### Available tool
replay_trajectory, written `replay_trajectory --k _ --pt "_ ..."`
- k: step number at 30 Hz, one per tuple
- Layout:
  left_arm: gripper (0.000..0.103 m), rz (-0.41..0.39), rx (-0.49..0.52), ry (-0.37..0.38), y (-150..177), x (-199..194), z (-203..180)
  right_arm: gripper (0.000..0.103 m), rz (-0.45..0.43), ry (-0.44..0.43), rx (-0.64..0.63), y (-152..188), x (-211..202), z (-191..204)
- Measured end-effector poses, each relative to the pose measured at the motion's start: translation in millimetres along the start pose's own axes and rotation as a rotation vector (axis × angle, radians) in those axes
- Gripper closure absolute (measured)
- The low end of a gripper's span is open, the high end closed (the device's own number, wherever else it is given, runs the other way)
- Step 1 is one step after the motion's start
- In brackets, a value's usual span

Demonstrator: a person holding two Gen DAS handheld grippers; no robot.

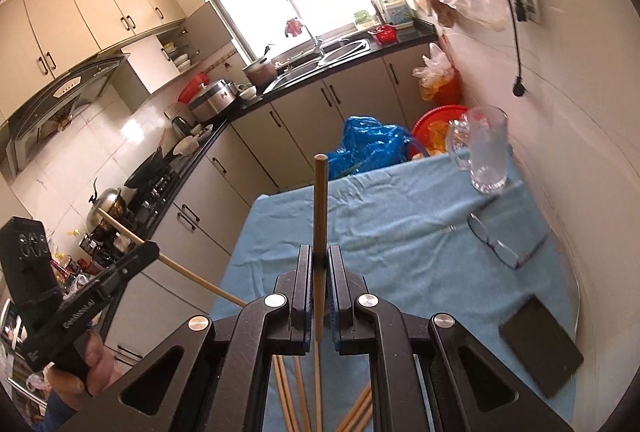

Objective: Organize utensils
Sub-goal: 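Lower the chopstick into the grey cup and open the right gripper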

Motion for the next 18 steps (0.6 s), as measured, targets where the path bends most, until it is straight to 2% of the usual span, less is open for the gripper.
replay_trajectory --k 4,8,18 --pt "0.097 0.0 -0.016 -0.019 -10.2 15.8 7.8 0.096 0.002 -0.001 -0.01 -19.3 22.6 5.6" --pt "0.097 0.023 -0.05 -0.033 -7.2 40.4 18.0 0.096 0.03 0.012 -0.035 -29.7 54.4 9.4" --pt "0.097 0.139 -0.105 -0.065 39.6 96.7 37.2 0.096 0.164 0.063 -0.051 -6.0 130.4 -6.9"
Point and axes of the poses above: each gripper's, at about its wrist camera, not at the fingertips, and x roughly the way its jaws point, z to its left, y to its underside, the point moved 7 cm from there along x, roughly the way its jaws point
